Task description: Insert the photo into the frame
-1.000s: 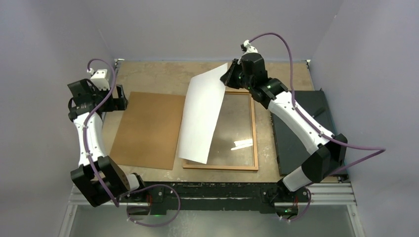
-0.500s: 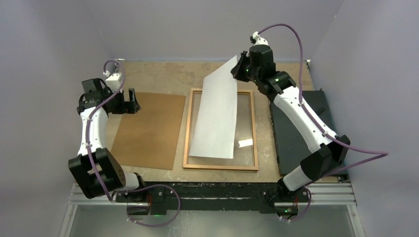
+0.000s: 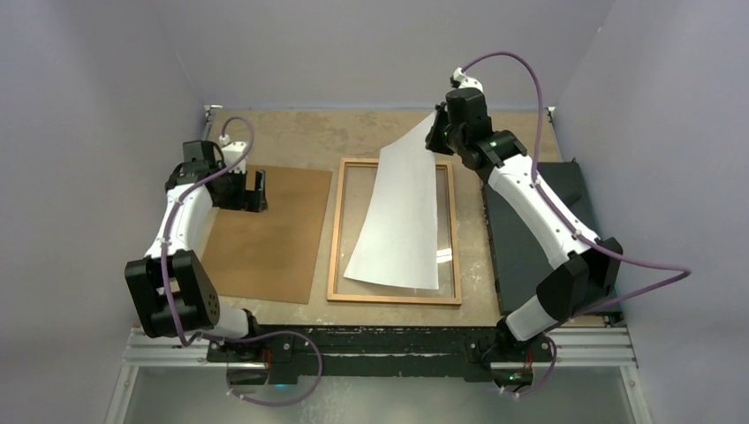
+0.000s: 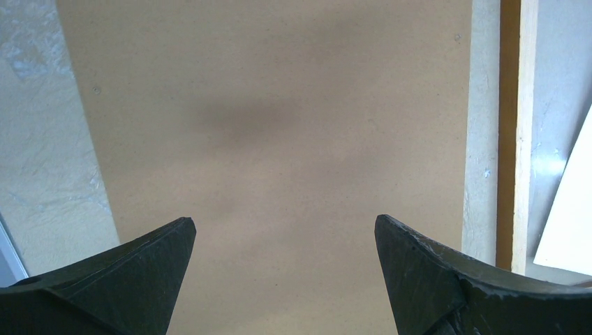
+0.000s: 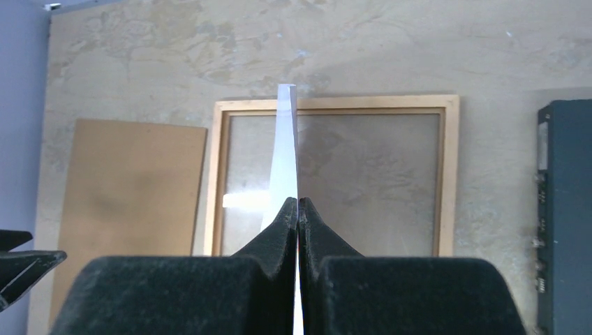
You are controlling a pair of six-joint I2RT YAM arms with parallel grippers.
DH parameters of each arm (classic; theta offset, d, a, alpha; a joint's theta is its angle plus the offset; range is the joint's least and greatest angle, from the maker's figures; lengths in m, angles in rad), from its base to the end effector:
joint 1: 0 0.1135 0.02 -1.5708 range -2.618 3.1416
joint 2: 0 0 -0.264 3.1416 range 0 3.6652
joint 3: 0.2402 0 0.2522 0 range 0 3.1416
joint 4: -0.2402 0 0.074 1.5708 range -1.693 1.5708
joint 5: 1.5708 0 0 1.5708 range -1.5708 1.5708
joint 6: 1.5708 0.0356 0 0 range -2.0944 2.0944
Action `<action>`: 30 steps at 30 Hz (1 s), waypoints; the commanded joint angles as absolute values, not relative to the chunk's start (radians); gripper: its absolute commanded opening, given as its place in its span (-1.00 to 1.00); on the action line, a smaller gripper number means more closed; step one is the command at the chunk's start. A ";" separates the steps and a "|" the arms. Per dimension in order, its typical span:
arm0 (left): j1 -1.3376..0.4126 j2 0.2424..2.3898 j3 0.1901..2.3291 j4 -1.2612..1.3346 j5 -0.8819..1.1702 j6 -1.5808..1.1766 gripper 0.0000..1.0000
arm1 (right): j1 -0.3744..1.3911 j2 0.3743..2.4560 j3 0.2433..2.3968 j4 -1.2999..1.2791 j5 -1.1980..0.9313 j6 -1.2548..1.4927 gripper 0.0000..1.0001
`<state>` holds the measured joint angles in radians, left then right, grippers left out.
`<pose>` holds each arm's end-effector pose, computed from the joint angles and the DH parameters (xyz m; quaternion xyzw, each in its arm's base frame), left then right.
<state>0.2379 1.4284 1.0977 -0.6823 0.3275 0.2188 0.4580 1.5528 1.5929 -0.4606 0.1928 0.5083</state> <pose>0.2852 0.0574 0.2607 0.0358 0.9489 -0.0912 0.3000 0.3233 0.1518 0.4028 0.0733 0.8336 0.1800 0.5170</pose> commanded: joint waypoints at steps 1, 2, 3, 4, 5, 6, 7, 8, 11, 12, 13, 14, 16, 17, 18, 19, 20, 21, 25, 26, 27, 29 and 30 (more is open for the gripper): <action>0.172 1.415 1.087 -0.670 0.243 0.191 1.00 | 0.432 1.541 1.587 -0.484 0.236 0.476 -1.00; 0.162 1.413 1.084 -0.670 0.231 0.188 1.00 | 0.430 1.539 1.583 -0.490 0.245 0.473 -1.00; 0.151 1.411 1.079 -0.669 0.223 0.189 1.00 | 0.427 1.537 1.578 -0.491 0.249 0.470 -1.00; 0.142 1.408 1.072 -0.666 0.218 0.188 1.00 | 0.425 1.533 1.572 -0.493 0.252 0.466 -1.00; 0.135 1.406 1.064 -0.663 0.213 0.187 1.00 | 0.422 1.534 1.569 -0.500 0.256 0.461 -1.00; 0.128 1.403 1.059 -0.663 0.207 0.189 1.00 | 0.421 1.534 1.566 -0.507 0.263 0.456 -1.00; 0.124 1.401 1.053 -0.663 0.204 0.191 1.00 | 0.419 1.535 1.564 -0.514 0.271 0.453 -1.00; 0.120 1.398 1.050 -0.664 0.201 0.194 1.00 | 0.419 1.535 1.558 -0.518 0.280 0.450 -1.00; 0.113 1.387 1.030 -0.658 0.202 0.200 1.00 | 0.415 1.531 1.534 -0.524 0.304 0.442 -1.00; 0.110 1.385 1.025 -0.654 0.201 0.201 0.99 | 0.413 1.531 1.525 -0.522 0.308 0.440 -1.00; 0.106 1.385 1.021 -0.651 0.201 0.200 1.00 | 0.413 1.532 1.513 -0.518 0.309 0.439 -1.00; 0.100 1.388 1.017 -0.648 0.201 0.200 1.00 | 0.411 1.533 1.503 -0.517 0.310 0.439 -1.00; 0.085 1.399 1.013 -0.649 0.199 0.202 1.00 | 0.407 1.540 1.487 -0.515 0.306 0.442 -1.00; 0.071 1.405 1.013 -0.652 0.193 0.203 0.99 | 0.405 1.542 1.478 -0.509 0.303 0.441 -1.00; 0.064 1.409 1.011 -0.650 0.188 0.204 0.98 | 0.404 1.545 1.474 -0.503 0.298 0.437 -1.00; 0.054 1.411 1.005 -0.646 0.186 0.205 0.92 | 0.403 1.549 1.465 -0.494 0.292 0.430 -1.00; 0.047 1.410 1.000 -0.639 0.185 0.206 0.90 | 0.401 1.555 1.460 -0.486 0.284 0.421 -1.00; 0.038 1.409 0.997 -0.633 0.180 0.206 0.90 | 0.399 1.564 1.463 -0.489 0.277 0.412 -1.00; 0.007 1.415 0.986 -0.613 0.168 0.194 0.94 | 0.394 1.589 1.472 -0.483 0.211 0.374 -1.00; 0.006 1.418 0.983 -0.608 0.164 0.191 0.95 | 0.393 1.592 1.473 -0.482 0.197 0.370 -1.00; -0.013 1.420 0.979 -0.604 0.159 0.189 0.96 | 0.392 1.596 1.474 -0.482 0.187 0.368 -1.00; -0.033 1.425 0.974 -0.594 0.150 0.182 0.97 | 0.391 1.603 1.476 -0.482 0.169 0.360 -1.00; -0.042 1.427 0.971 -0.587 0.144 0.179 0.98 | 0.390 1.606 1.478 -0.482 0.160 0.356 -1.00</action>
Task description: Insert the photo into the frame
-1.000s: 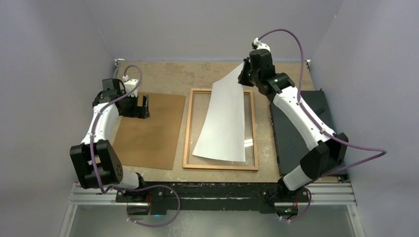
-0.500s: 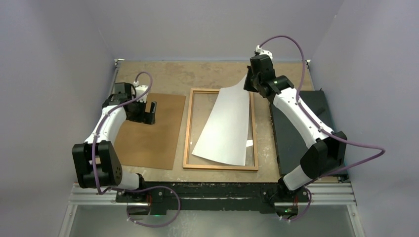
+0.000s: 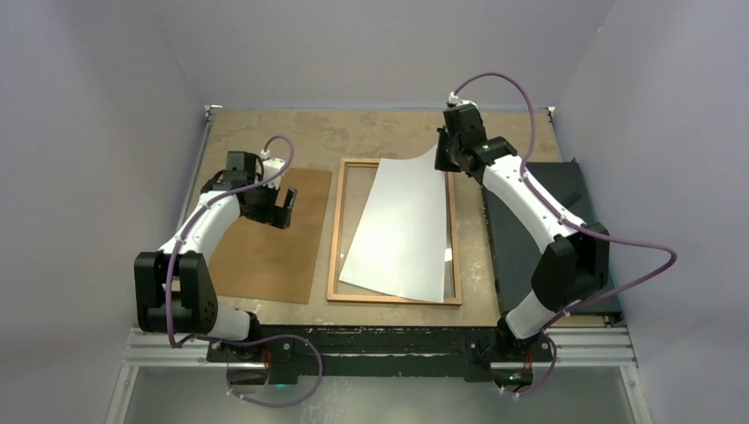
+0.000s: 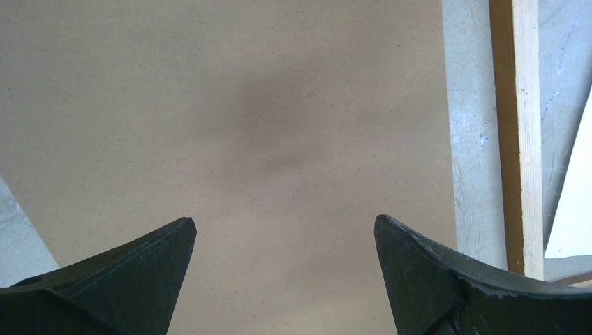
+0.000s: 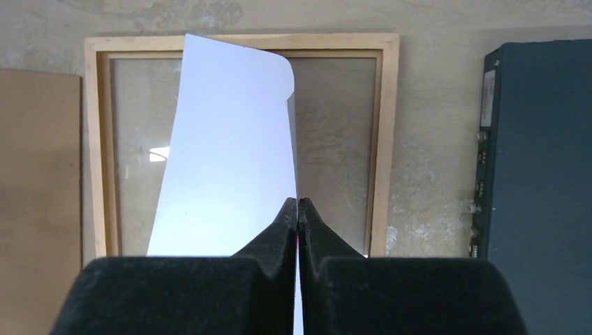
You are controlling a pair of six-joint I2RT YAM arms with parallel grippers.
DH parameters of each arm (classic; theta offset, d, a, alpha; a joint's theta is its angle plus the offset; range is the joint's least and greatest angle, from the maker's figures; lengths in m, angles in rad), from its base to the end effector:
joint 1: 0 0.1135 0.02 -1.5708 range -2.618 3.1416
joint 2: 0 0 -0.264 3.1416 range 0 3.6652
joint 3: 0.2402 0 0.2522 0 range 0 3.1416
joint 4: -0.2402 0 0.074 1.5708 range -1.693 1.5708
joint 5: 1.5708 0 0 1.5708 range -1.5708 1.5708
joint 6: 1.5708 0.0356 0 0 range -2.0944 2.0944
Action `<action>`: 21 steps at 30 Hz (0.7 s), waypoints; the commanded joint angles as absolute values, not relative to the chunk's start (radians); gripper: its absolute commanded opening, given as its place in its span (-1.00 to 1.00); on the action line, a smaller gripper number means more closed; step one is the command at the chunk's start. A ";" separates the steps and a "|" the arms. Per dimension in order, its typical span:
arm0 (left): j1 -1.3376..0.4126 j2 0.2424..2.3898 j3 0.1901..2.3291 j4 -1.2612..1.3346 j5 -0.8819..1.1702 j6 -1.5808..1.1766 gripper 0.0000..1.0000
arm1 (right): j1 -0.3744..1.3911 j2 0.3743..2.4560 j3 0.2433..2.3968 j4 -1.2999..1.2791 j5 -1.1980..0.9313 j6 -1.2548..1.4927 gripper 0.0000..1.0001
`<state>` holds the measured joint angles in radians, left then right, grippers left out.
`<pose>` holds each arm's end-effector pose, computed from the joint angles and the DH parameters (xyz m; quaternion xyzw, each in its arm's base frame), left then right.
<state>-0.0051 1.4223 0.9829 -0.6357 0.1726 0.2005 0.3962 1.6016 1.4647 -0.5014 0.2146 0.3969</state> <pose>0.2800 -0.0075 0.2287 0.1202 0.9586 -0.0593 0.2514 0.3409 0.1344 0.3386 0.0485 0.8881 0.0844 0.4492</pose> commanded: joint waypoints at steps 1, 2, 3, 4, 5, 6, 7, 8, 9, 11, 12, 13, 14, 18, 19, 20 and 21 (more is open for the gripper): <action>-0.051 1.428 0.968 -0.581 0.141 0.177 0.98 | 0.389 1.612 1.483 -0.483 0.153 0.351 -1.00; -0.058 1.429 0.964 -0.578 0.135 0.178 0.99 | 0.387 1.619 1.489 -0.486 0.144 0.346 -1.00; -0.064 1.431 0.963 -0.577 0.132 0.178 0.99 | 0.385 1.624 1.494 -0.491 0.137 0.341 -1.00; -0.068 1.433 0.963 -0.578 0.130 0.179 0.99 | 0.384 1.628 1.497 -0.494 0.131 0.338 -1.00; -0.071 1.435 0.965 -0.577 0.130 0.180 0.99 | 0.383 1.632 1.498 -0.492 0.122 0.334 -1.00; -0.073 1.436 0.965 -0.577 0.128 0.183 0.99 | 0.381 1.635 1.499 -0.490 0.115 0.332 -1.00; -0.074 1.436 0.964 -0.577 0.130 0.185 0.99 | 0.381 1.639 1.499 -0.487 0.107 0.329 -1.00; -0.075 1.436 0.965 -0.577 0.131 0.189 0.99 | 0.380 1.643 1.500 -0.485 0.099 0.325 -1.00; -0.075 1.436 0.965 -0.578 0.136 0.193 0.98 | 0.379 1.648 1.500 -0.483 0.090 0.322 -1.00; -0.077 1.436 0.964 -0.578 0.138 0.198 0.98 | 0.379 1.657 1.501 -0.477 0.075 0.316 -1.00; -0.077 1.436 0.964 -0.578 0.139 0.201 0.98 | 0.379 1.661 1.504 -0.474 0.068 0.314 -1.00; -0.077 1.435 0.964 -0.578 0.140 0.204 0.98 | 0.378 1.666 1.506 -0.471 0.056 0.309 -1.00; -0.077 1.436 0.964 -0.578 0.140 0.207 0.97 | 0.377 1.671 1.506 -0.467 0.047 0.305 -1.00; -0.077 1.440 0.962 -0.572 0.138 0.214 0.97 | 0.374 1.693 1.524 -0.468 0.007 0.288 -1.00; -0.077 1.443 0.960 -0.571 0.137 0.215 0.97 | 0.373 1.698 1.529 -0.469 0.004 0.283 -1.00; -0.077 1.446 0.962 -0.569 0.135 0.216 0.97 | 0.373 1.701 1.533 -0.470 0.003 0.278 -1.00; -0.077 1.448 0.960 -0.566 0.133 0.217 0.97 | 0.373 1.702 1.537 -0.471 0.003 0.276 -1.00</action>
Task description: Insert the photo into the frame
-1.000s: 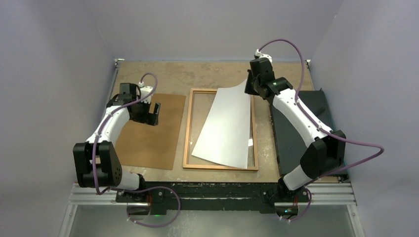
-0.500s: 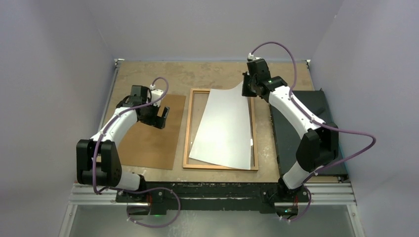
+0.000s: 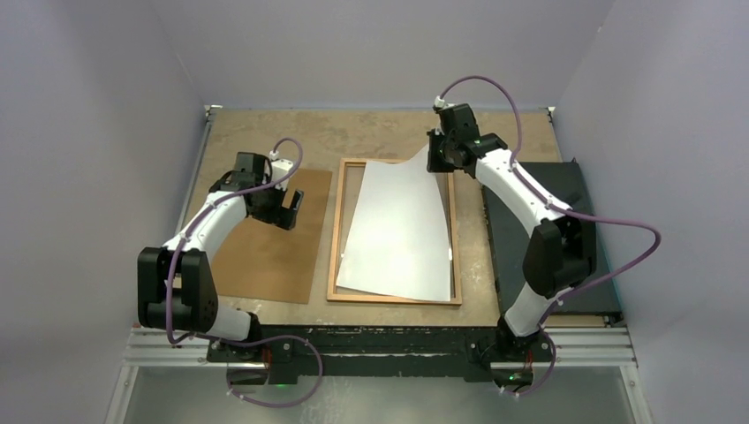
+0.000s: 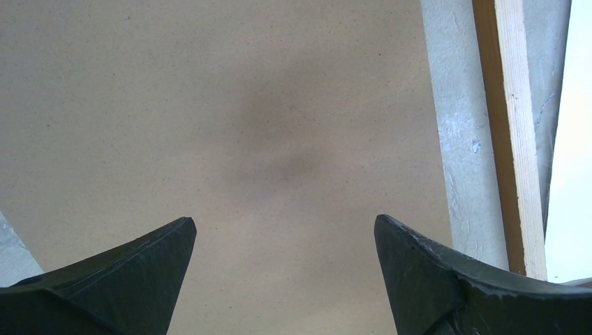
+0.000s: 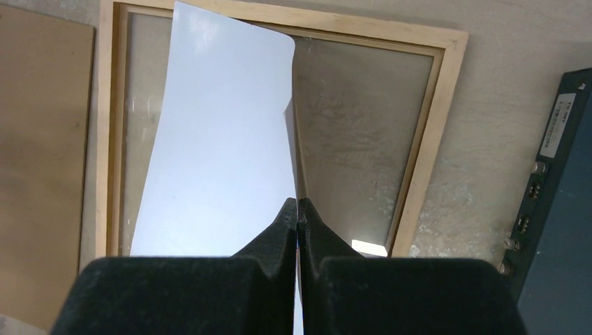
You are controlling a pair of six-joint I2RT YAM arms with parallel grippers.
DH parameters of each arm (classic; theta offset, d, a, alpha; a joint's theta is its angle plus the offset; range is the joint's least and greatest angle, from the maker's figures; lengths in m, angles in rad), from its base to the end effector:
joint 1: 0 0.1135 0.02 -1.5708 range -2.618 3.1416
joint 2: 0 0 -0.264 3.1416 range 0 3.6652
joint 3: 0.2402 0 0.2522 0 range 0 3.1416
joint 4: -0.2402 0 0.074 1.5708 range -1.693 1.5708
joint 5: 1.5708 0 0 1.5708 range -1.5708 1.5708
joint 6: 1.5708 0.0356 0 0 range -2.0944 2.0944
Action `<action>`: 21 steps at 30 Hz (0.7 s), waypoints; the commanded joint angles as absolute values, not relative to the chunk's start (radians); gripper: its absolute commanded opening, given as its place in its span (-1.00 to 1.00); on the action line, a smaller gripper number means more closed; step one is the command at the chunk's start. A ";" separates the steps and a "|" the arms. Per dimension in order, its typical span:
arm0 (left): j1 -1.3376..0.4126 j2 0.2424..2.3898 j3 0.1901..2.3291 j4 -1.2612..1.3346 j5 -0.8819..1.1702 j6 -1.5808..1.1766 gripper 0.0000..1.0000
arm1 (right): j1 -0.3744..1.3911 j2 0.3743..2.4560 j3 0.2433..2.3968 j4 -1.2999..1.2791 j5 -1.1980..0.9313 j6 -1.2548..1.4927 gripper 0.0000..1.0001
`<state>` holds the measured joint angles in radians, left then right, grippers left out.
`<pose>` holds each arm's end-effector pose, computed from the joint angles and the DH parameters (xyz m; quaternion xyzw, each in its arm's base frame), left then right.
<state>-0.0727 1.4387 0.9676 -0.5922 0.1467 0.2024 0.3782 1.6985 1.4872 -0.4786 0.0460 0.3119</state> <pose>0.2827 -0.0258 0.2220 0.1506 0.9537 -0.0546 0.2544 0.3633 0.1426 0.3129 -0.0202 0.9041 0.1246 0.4081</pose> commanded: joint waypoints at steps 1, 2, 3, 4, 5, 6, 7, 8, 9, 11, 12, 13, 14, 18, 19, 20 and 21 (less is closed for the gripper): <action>-0.077 1.449 0.960 -0.565 0.131 0.219 0.96 | 0.372 1.702 1.539 -0.471 -0.007 0.274 -1.00; -0.077 1.450 0.959 -0.563 0.128 0.220 0.96 | 0.371 1.703 1.542 -0.471 -0.019 0.271 -1.00; -0.077 1.450 0.959 -0.562 0.126 0.221 0.96 | 0.369 1.705 1.547 -0.471 -0.024 0.267 -1.00; -0.077 1.449 0.958 -0.561 0.124 0.222 0.95 | 0.366 1.706 1.551 -0.471 -0.029 0.263 -1.00; -0.078 1.449 0.960 -0.561 0.123 0.222 0.95 | 0.363 1.708 1.558 -0.471 -0.037 0.258 -1.00; -0.078 1.448 0.960 -0.561 0.122 0.223 0.95 | 0.361 1.713 1.569 -0.472 -0.049 0.252 -1.00; -0.078 1.447 0.961 -0.561 0.120 0.224 0.95 | 0.359 1.720 1.583 -0.479 -0.056 0.248 -1.00; -0.078 1.446 0.961 -0.562 0.120 0.225 0.94 | 0.358 1.730 1.600 -0.489 -0.061 0.244 -1.00; -0.077 1.446 0.962 -0.563 0.118 0.226 0.94 | 0.359 1.739 1.615 -0.501 -0.068 0.236 -1.00; -0.077 1.445 0.963 -0.566 0.117 0.229 0.94 | 0.356 1.761 1.644 -0.530 -0.084 0.221 -1.00; -0.079 1.445 0.964 -0.566 0.116 0.232 0.93 | 0.354 1.766 1.652 -0.535 -0.092 0.216 -1.00; -0.078 1.445 0.963 -0.567 0.114 0.232 0.93 | 0.351 1.768 1.657 -0.539 -0.102 0.212 -1.00; -0.079 1.444 0.965 -0.567 0.112 0.234 0.93 | 0.349 1.769 1.657 -0.541 -0.113 0.210 -1.00; -0.079 1.443 0.972 -0.572 0.114 0.233 0.92 | 0.346 1.758 1.617 -0.530 -0.149 0.218 -1.00; -0.079 1.443 0.974 -0.572 0.115 0.235 0.91 | 0.347 1.750 1.595 -0.513 -0.157 0.224 -1.00; -0.079 1.442 0.976 -0.574 0.114 0.233 0.91 | 0.347 1.746 1.578 -0.499 -0.161 0.229 -1.00; -0.079 1.442 0.976 -0.574 0.115 0.234 0.91 | 0.347 1.744 1.565 -0.490 -0.170 0.231 -1.00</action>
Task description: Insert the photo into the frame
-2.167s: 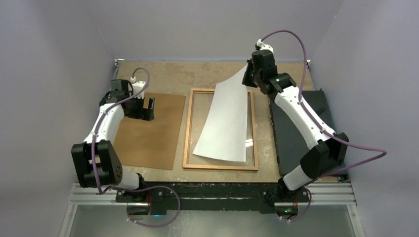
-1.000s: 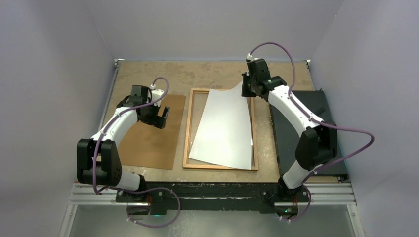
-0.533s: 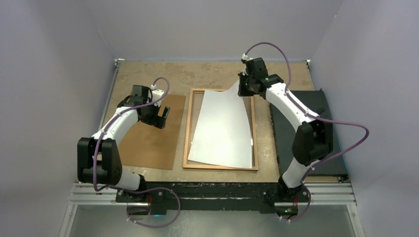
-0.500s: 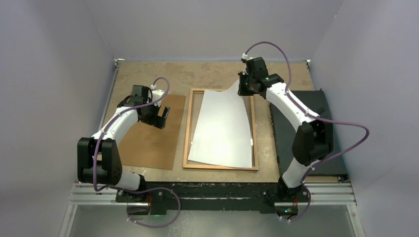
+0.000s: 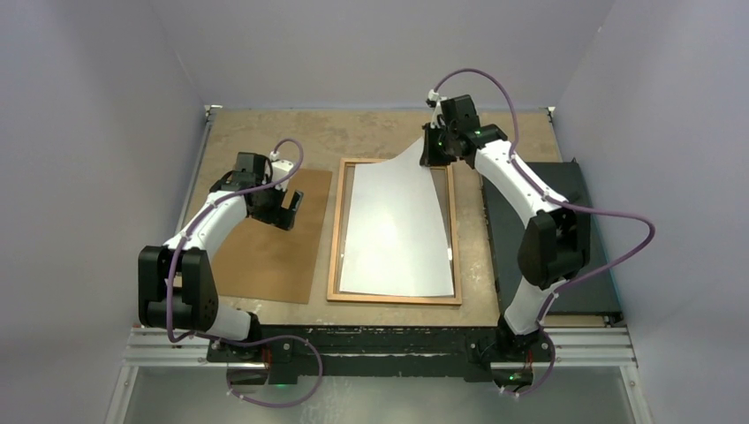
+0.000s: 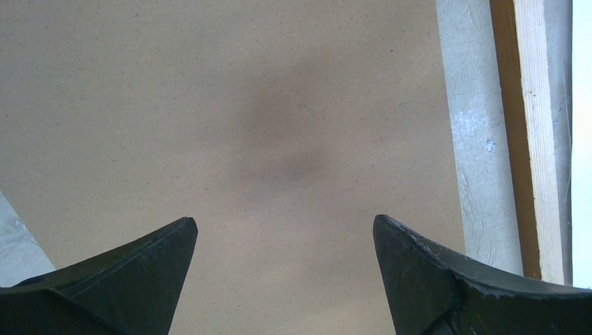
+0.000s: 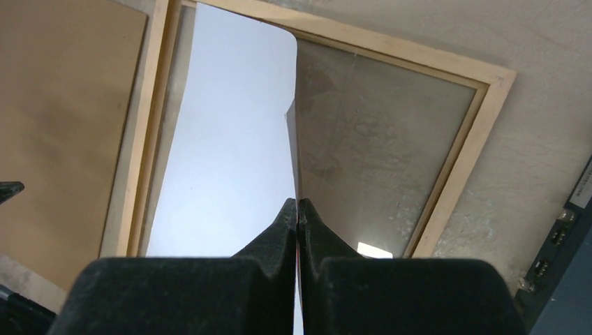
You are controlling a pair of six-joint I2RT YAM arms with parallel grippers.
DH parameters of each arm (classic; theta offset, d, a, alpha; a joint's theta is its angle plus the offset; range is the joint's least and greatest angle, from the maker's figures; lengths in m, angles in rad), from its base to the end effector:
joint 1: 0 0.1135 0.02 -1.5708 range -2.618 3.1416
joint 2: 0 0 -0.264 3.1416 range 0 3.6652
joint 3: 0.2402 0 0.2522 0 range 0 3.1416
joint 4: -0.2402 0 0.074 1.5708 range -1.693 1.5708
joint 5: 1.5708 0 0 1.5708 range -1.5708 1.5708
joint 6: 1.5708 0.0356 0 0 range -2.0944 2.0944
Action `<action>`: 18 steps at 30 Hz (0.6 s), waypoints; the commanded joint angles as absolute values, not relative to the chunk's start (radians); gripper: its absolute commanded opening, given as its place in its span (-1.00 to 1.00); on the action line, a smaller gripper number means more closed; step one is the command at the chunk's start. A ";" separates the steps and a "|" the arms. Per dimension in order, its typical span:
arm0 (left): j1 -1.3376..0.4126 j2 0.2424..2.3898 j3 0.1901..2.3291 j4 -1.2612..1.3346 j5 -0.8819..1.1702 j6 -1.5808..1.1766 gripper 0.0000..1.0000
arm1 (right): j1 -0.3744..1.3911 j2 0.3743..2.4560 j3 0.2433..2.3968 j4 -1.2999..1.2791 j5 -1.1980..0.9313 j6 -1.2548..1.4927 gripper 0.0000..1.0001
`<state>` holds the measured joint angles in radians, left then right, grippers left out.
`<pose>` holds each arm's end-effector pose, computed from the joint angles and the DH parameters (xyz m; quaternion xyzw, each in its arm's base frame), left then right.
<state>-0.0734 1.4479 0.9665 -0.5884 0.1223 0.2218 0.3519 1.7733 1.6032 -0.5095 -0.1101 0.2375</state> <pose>0.2840 -0.0252 0.2194 0.1572 0.9542 -0.0407 0.2511 0.3833 0.1449 0.3210 -0.0752 0.8982 0.1725 0.3974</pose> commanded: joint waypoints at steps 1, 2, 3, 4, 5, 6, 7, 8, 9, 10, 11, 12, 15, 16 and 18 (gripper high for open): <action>-0.078 1.440 0.977 -0.574 0.115 0.234 0.91 | 0.347 1.744 1.557 -0.485 -0.178 0.233 -1.00; -0.078 1.439 0.975 -0.575 0.116 0.235 0.90 | 0.347 1.748 1.553 -0.482 -0.186 0.232 -1.00; -0.078 1.438 0.973 -0.575 0.117 0.236 0.90 | 0.347 1.751 1.554 -0.480 -0.190 0.231 -1.00; -0.078 1.434 0.973 -0.575 0.116 0.238 0.90 | 0.348 1.756 1.556 -0.480 -0.194 0.230 -1.00; -0.078 1.432 0.971 -0.574 0.110 0.237 0.90 | 0.347 1.760 1.562 -0.481 -0.198 0.226 -1.00; -0.079 1.427 0.969 -0.572 0.109 0.240 0.90 | 0.348 1.764 1.571 -0.484 -0.203 0.223 -1.00; -0.079 1.423 0.965 -0.570 0.110 0.241 0.90 | 0.347 1.770 1.583 -0.492 -0.203 0.219 -1.00; -0.078 1.419 0.963 -0.568 0.110 0.243 0.90 | 0.347 1.774 1.594 -0.500 -0.201 0.217 -1.00; -0.078 1.419 0.962 -0.567 0.110 0.243 0.90 | 0.347 1.776 1.600 -0.501 -0.202 0.216 -1.00; -0.079 1.419 0.961 -0.568 0.112 0.243 0.90 | 0.348 1.775 1.600 -0.495 -0.202 0.215 -1.00; -0.079 1.420 0.961 -0.569 0.113 0.244 0.90 | 0.347 1.773 1.596 -0.485 -0.205 0.217 -1.00; -0.079 1.421 0.961 -0.569 0.113 0.245 0.90 | 0.347 1.770 1.588 -0.472 -0.214 0.218 -1.00; -0.078 1.422 0.960 -0.568 0.115 0.244 0.90 | 0.347 1.758 1.558 -0.435 -0.252 0.219 -1.00; -0.078 1.422 0.960 -0.568 0.115 0.245 0.89 | 0.347 1.751 1.548 -0.424 -0.268 0.217 -1.00; -0.079 1.425 0.959 -0.568 0.114 0.246 0.89 | 0.347 1.734 1.522 -0.407 -0.294 0.210 -1.00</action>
<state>-0.0734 1.4475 0.9665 -0.5884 0.1219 0.2287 0.3519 1.7756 1.5528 -0.4595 -0.2127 0.2337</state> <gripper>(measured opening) 0.947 0.004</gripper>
